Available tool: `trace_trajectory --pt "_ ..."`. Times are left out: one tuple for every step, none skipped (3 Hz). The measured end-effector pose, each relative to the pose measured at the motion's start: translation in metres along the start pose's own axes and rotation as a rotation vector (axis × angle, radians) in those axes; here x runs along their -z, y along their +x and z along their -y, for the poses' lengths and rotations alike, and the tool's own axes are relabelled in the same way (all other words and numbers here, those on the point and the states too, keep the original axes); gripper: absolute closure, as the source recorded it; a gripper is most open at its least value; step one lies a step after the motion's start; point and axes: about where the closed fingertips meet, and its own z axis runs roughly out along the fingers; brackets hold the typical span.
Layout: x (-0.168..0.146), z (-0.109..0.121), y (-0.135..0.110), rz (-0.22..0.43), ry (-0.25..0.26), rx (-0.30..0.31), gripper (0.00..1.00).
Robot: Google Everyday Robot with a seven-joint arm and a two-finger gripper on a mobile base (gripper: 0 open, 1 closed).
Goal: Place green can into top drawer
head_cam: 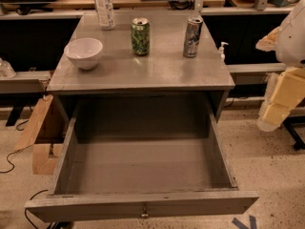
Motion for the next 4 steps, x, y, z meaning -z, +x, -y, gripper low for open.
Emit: trace_trajectory --pt "0.000 0.002 -0.002 0.010 0.010 -0.001 0.00" --pt "-0.014 0.028 -0.019 0.127 0.063 -0.014 0.00" --pt "-0.035 0.070 -0.048 0.356 0.117 -0.024 0.00" --pt "-0.048 0.129 -0.122 0.743 0.206 0.006 0.00"
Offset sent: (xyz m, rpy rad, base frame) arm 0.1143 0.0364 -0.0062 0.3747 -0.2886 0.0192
